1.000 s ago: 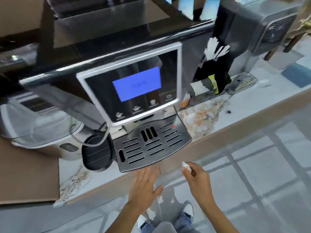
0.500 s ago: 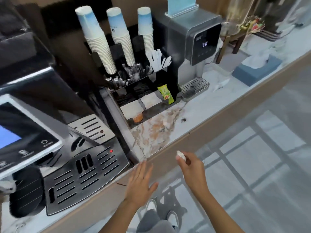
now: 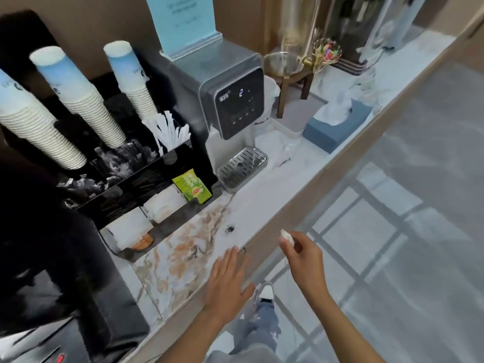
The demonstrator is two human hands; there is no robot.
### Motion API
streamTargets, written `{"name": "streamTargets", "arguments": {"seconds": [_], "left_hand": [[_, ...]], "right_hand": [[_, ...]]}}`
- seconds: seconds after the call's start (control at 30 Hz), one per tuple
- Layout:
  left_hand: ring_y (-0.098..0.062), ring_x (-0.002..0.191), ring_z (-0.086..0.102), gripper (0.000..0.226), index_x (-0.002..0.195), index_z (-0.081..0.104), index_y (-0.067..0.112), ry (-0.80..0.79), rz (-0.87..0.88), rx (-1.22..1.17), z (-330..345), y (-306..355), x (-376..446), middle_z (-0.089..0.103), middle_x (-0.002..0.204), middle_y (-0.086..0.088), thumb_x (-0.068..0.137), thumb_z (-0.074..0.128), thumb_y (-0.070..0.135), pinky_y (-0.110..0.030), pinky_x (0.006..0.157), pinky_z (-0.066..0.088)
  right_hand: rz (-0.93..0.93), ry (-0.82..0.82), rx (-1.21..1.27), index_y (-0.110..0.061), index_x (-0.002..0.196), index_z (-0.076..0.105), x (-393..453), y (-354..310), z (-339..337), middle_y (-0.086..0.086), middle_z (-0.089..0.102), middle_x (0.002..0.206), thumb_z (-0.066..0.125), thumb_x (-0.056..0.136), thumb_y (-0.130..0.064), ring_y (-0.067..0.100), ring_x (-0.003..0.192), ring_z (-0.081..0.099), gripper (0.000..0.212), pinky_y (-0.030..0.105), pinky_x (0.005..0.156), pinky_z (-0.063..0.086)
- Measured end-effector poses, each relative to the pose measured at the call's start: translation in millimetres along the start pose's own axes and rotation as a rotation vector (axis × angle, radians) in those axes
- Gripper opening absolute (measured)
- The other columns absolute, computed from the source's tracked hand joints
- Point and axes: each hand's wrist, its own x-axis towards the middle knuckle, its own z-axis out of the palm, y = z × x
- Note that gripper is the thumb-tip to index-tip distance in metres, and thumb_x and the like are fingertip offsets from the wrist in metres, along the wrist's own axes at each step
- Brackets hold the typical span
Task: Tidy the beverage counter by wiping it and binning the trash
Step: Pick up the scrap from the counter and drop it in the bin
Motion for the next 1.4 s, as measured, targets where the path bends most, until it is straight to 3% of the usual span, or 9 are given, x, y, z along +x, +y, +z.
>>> {"name": "streamTargets", "arguments": {"seconds": [0.2, 0.43, 0.53, 0.67, 0.77, 0.9, 1.07, 1.23, 1.4], "left_hand": [[-0.034, 0.143, 0.034, 0.07, 0.146, 0.046, 0.015, -0.069, 0.055, -0.007, -14, 32, 86, 0.036, 0.156, -0.016, 0.098, 0.023, 0.06, -0.039, 0.115, 0.0], [-0.032, 0.144, 0.032, 0.067, 0.149, 0.04, 0.017, -0.05, 0.064, 0.027, -31, 59, 178, 0.034, 0.158, -0.014, 0.095, 0.04, 0.056, -0.038, 0.116, 0.001], [-0.031, 0.147, 0.027, 0.065, 0.15, 0.038, 0.019, -0.046, 0.045, 0.05, -35, 70, 217, 0.029, 0.16, -0.012, 0.097, 0.036, 0.055, -0.044, 0.121, 0.011], [-0.028, 0.152, 0.002, 0.069, 0.157, 0.016, 0.023, -0.038, -0.011, 0.051, -40, 80, 267, 0.006, 0.166, -0.008, 0.097, 0.016, 0.057, -0.043, 0.121, -0.001], [-0.03, 0.148, 0.023, 0.066, 0.151, 0.036, 0.02, -0.023, -0.107, 0.044, -51, 96, 304, 0.027, 0.161, -0.009, 0.095, 0.027, 0.054, -0.038, 0.118, -0.005], [-0.032, 0.14, 0.041, 0.063, 0.145, 0.049, 0.017, -0.029, -0.264, -0.027, -64, 119, 346, 0.043, 0.154, -0.011, 0.093, 0.037, 0.052, -0.039, 0.112, 0.014], [-0.032, 0.133, 0.05, 0.064, 0.14, 0.055, 0.017, -0.038, -0.418, -0.025, -76, 134, 386, 0.049, 0.149, -0.01, 0.09, 0.038, 0.053, -0.039, 0.108, 0.024], [-0.033, 0.139, 0.042, 0.064, 0.145, 0.048, 0.019, -0.055, -0.516, -0.049, -84, 131, 417, 0.04, 0.155, -0.011, 0.09, 0.04, 0.051, -0.049, 0.106, 0.041], [-0.031, 0.151, -0.002, 0.069, 0.157, 0.013, 0.022, -0.04, -0.524, -0.113, -77, 121, 436, -0.004, 0.165, -0.005, 0.095, 0.026, 0.048, -0.048, 0.119, 0.002]], "right_hand": [[0.031, 0.057, -0.041, -0.007, 0.087, 0.067, 82, 0, -38, 0.019, 0.061, 0.069, 0.063, 0.091, -0.031, 0.021, 0.058, 0.048, 0.025, 0.036, 0.056, 0.042], [0.029, 0.099, -0.049, -0.011, 0.083, 0.067, 163, 4, -74, 0.015, 0.064, 0.071, 0.063, 0.091, -0.033, 0.024, 0.062, 0.057, 0.023, 0.042, 0.06, 0.049], [0.012, 0.102, -0.031, -0.035, 0.083, 0.065, 203, 5, -86, -0.003, 0.069, 0.072, 0.064, 0.091, -0.032, 0.012, 0.071, 0.064, 0.008, 0.022, 0.058, 0.049], [-0.015, 0.065, -0.024, -0.025, 0.099, 0.069, 268, 6, -98, -0.017, 0.068, 0.083, 0.065, 0.09, -0.031, -0.002, 0.079, 0.064, 0.012, 0.006, 0.061, 0.044], [-0.029, 0.025, -0.036, -0.018, 0.101, 0.07, 325, 10, -105, -0.007, 0.066, 0.082, 0.064, 0.091, -0.033, 0.004, 0.071, 0.06, 0.019, 0.014, 0.061, 0.042], [-0.11, -0.114, -0.054, -0.019, 0.095, 0.067, 400, 8, -116, -0.011, 0.056, 0.065, 0.063, 0.091, -0.036, 0.005, 0.058, 0.052, 0.018, 0.012, 0.052, 0.037], [-0.189, -0.269, 0.012, -0.02, 0.099, 0.069, 476, -20, -115, -0.005, 0.07, 0.083, 0.065, 0.091, -0.03, 0.003, 0.074, 0.062, 0.014, 0.005, 0.061, 0.043], [-0.244, -0.386, 0.067, -0.021, 0.099, 0.07, 517, -53, -92, -0.002, 0.07, 0.084, 0.065, 0.091, -0.027, 0.009, 0.076, 0.063, 0.012, 0.01, 0.064, 0.045], [-0.292, -0.467, 0.066, -0.015, 0.104, 0.071, 538, -88, -55, 0.007, 0.072, 0.093, 0.068, 0.088, -0.025, 0.021, 0.084, 0.065, 0.019, 0.032, 0.075, 0.052]]}}
